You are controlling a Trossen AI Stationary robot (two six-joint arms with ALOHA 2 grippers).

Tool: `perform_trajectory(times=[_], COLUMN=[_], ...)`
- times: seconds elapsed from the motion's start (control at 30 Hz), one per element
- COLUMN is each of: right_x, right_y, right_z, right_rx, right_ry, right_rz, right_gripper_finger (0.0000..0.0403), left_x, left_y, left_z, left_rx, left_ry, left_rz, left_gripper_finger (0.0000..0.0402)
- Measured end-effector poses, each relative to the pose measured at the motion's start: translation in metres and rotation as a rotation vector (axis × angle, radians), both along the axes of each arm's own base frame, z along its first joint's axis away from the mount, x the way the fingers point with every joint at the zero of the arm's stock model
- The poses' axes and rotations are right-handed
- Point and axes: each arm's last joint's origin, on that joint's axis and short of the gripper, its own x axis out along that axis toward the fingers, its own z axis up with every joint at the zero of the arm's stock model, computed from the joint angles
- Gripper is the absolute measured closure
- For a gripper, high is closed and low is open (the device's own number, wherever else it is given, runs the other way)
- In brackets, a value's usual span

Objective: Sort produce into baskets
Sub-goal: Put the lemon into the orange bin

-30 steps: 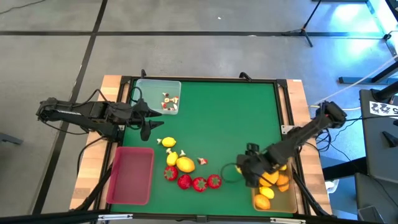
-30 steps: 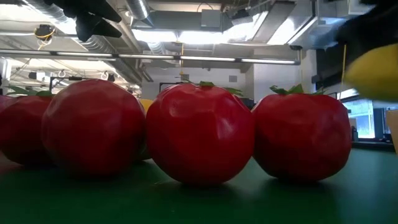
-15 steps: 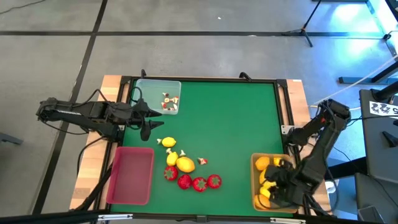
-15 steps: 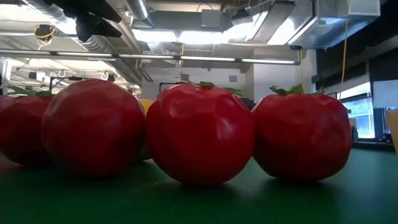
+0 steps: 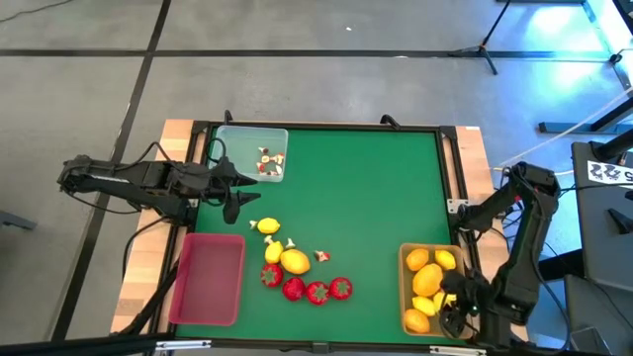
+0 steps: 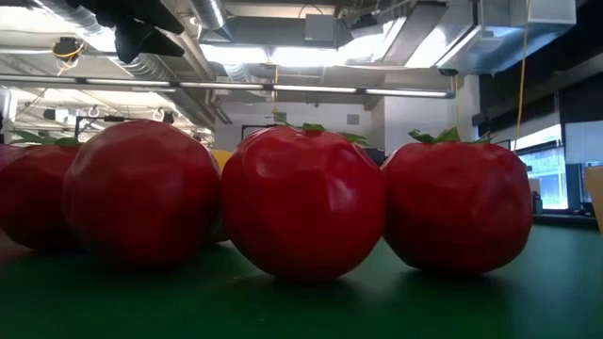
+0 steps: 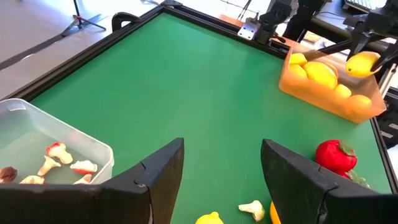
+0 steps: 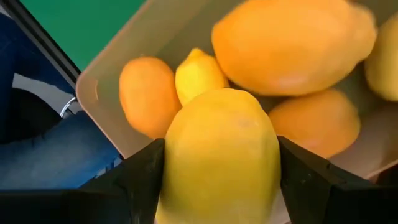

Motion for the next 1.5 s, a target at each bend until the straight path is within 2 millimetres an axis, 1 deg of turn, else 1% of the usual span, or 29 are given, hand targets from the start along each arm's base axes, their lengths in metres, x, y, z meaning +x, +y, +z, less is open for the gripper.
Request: perform_trajectory(times=[0.13, 0.3, 0.53, 0.7, 0.97, 1.1, 1.37, 1.5], right_x=[-0.004, -0.003, -0.002, -0.003, -0.003, -0.003, -0.002, -0.002], right_y=[0.008, 0.015, 0.017, 0.021, 0.022, 0.022, 0.022, 0.022], right_z=[-0.007, -0.013, -0.021, -0.030, -0.030, -0.030, -0.030, -0.031], right_rx=[0.008, 0.021, -0.017, -0.030, -0.024, -0.020, -0.022, -0.022], right_ry=[0.008, 0.013, 0.057, 0.120, 0.130, 0.135, 0.135, 0.139], right_rz=[-0.011, -0.011, -0.010, -0.020, -0.013, -0.015, -0.018, -0.018], right_gripper_finger=[0.0151, 0.0151, 0.0151, 0.0151, 0.0149, 0.0136, 0.0088, 0.0077], left_x=[0.000, -0.001, -0.001, -0.001, -0.001, -0.001, -0.001, -0.001], left_y=[0.000, 0.000, 0.000, 0.000, 0.000, 0.000, 0.000, 0.000], left_z=[0.000, -0.001, -0.001, -0.001, -0.001, -0.001, -0.001, -0.001], left_rx=[0.001, -0.007, -0.017, -0.017, -0.019, -0.019, -0.019, -0.019], left_ry=[0.006, 0.013, 0.010, 0.010, 0.009, 0.009, 0.009, 0.009], left_rz=[0.000, 0.005, 0.012, 0.012, 0.014, 0.014, 0.014, 0.014], left_gripper_finger=[0.0193, 0.0193, 0.0193, 0.0193, 0.0193, 0.0193, 0.0193, 0.0193])
